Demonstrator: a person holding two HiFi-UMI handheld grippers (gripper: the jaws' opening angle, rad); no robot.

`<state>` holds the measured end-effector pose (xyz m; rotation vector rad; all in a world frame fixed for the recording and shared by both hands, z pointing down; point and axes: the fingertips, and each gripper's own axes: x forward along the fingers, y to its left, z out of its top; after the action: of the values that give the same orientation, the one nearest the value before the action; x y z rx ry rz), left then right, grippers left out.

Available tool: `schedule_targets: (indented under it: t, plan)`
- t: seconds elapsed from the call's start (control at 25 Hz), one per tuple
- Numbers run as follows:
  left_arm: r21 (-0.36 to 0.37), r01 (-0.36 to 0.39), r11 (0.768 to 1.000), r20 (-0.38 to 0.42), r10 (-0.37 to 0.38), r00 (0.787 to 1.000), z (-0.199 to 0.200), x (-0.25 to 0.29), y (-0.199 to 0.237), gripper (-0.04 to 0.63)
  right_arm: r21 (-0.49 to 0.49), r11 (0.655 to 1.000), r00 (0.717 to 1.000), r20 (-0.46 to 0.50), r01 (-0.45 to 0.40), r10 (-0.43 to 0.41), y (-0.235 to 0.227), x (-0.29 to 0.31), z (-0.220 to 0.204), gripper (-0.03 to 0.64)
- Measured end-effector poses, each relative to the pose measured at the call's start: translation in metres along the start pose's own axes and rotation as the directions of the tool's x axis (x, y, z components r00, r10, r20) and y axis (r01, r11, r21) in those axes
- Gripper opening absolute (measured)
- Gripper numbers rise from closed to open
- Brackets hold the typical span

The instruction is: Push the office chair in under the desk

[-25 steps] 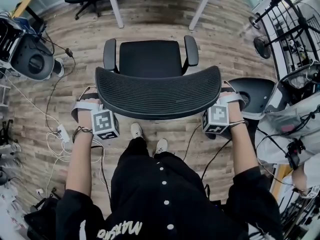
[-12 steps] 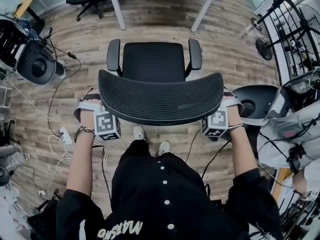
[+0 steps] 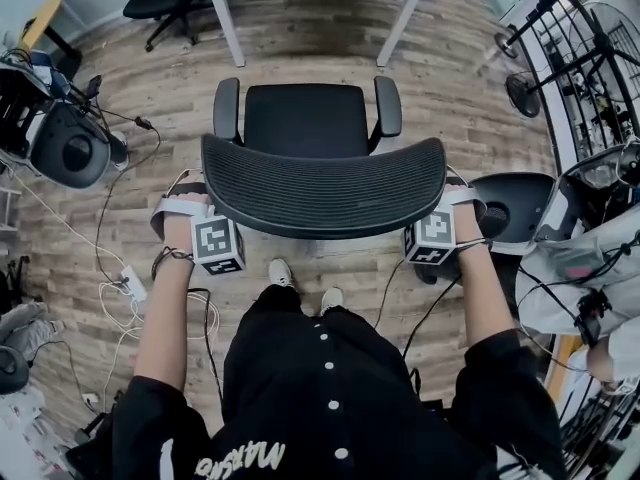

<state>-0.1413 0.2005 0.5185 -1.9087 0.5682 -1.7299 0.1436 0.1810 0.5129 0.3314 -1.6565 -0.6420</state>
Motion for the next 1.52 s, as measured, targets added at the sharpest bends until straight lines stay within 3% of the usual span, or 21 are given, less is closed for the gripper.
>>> schedule_targets:
  t: [0.2,0.92,1.52]
  plan:
    - [0.017,-0.011,1.000,0.004,0.010,1.000,-0.002,0.007,0.017,0.080,0.005,0.999,0.999,-0.006,0.036,-0.036,-0.014,0.009,-0.002,0.087]
    - [0.033,-0.019,0.999,0.024,0.018,1.000,-0.005,0.036,0.050,0.081,0.040,0.998,0.999,-0.019,0.044,-0.043,-0.044,0.037,-0.012,0.097]
    - [0.015,-0.037,0.999,0.010,0.037,0.999,-0.019,0.057,0.073,0.086,0.030,1.000,1.000,-0.027,-0.002,0.003,-0.071,0.064,-0.011,0.094]
